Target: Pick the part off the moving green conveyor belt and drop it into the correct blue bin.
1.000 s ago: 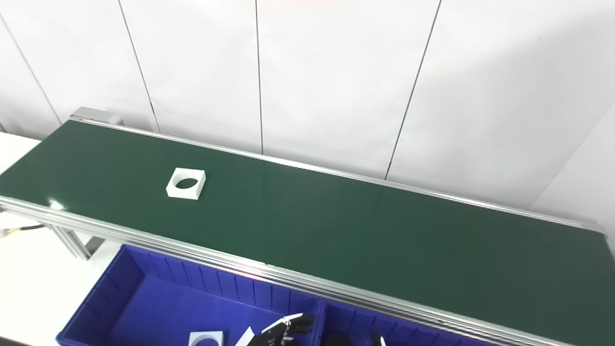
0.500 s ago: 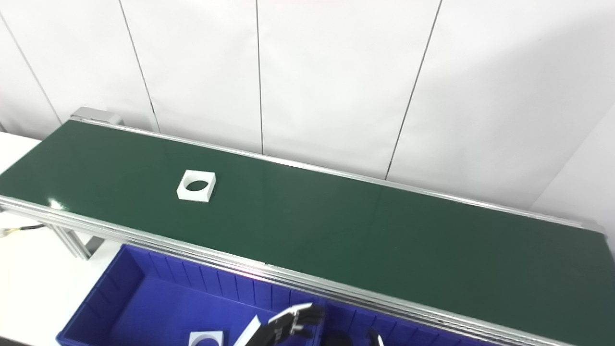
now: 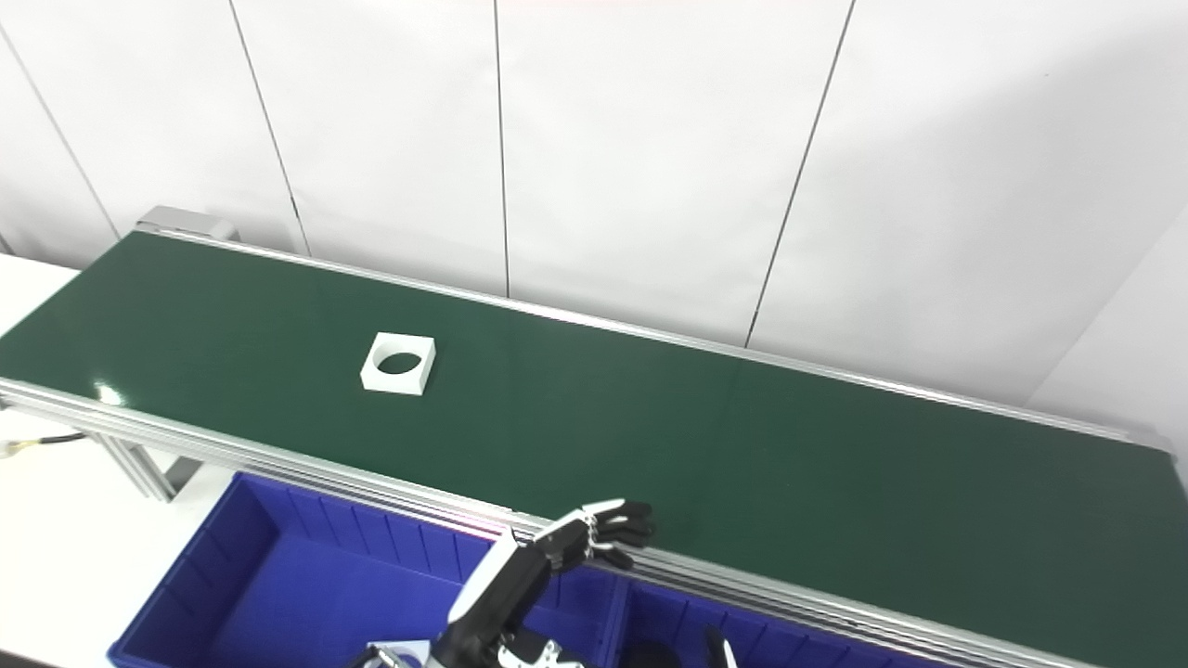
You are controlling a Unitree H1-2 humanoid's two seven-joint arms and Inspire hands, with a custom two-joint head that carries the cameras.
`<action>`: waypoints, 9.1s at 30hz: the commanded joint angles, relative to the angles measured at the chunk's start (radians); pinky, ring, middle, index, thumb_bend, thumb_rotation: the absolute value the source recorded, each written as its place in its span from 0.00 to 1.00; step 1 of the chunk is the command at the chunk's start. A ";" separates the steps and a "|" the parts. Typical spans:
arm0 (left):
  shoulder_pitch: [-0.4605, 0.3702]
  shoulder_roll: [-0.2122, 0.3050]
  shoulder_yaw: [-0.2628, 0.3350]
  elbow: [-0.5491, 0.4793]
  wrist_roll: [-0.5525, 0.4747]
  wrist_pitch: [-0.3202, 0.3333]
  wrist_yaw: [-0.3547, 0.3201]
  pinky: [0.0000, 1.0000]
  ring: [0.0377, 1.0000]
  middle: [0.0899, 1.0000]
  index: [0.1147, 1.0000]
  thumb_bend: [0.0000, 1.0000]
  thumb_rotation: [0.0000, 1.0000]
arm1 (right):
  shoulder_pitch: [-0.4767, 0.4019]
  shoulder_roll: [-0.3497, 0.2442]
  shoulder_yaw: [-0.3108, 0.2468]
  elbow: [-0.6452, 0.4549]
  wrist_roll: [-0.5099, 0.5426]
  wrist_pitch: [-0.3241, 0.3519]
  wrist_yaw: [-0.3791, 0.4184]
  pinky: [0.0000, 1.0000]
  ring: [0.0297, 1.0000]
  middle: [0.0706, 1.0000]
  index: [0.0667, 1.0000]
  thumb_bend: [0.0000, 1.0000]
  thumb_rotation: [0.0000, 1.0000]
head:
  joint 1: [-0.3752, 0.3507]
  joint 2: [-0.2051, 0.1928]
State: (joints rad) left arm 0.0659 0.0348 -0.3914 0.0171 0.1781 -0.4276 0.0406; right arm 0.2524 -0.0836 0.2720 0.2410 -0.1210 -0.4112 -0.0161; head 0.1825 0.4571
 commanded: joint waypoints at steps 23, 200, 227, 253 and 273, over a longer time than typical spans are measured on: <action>-0.422 0.078 0.201 -0.008 0.230 0.033 -0.043 0.60 0.75 0.84 0.90 1.00 0.22 | -0.034 0.041 0.022 0.000 -0.022 -0.058 -0.029 1.00 1.00 1.00 0.99 0.94 1.00 | -0.011 -0.014; -0.964 0.211 -0.241 0.495 0.621 0.463 -0.316 0.32 0.37 0.37 0.46 0.52 0.00 | -0.010 0.165 0.076 -0.091 -0.042 -0.024 0.000 0.98 0.97 1.00 0.94 0.99 0.94 | -0.135 0.044; -0.472 0.401 0.078 -0.387 0.642 0.598 -0.502 0.25 0.30 0.35 0.45 0.52 0.00 | -0.039 0.094 0.009 -0.133 -0.014 0.006 0.038 0.92 0.93 0.98 0.96 0.94 1.00 | 0.027 0.168; -0.155 0.387 0.202 -0.617 0.773 0.611 -0.637 0.27 0.33 0.35 0.46 0.52 0.00 | -0.081 -0.019 -0.099 -0.205 0.114 0.064 0.151 0.88 0.88 0.93 0.94 0.89 0.97 | 0.355 0.290; -0.039 0.377 0.108 -0.377 0.841 0.492 -0.523 0.26 0.32 0.36 0.46 0.52 0.00 | -0.070 0.027 -0.084 -0.308 0.065 0.173 0.148 0.88 0.91 0.95 0.95 0.89 0.97 | 0.204 0.356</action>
State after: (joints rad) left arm 0.0376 0.3984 -0.2879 -0.3575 1.0102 0.0955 -0.5327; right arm 0.1867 -0.0687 0.1853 -0.0295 -0.0512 -0.2490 0.1391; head 0.3898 0.8114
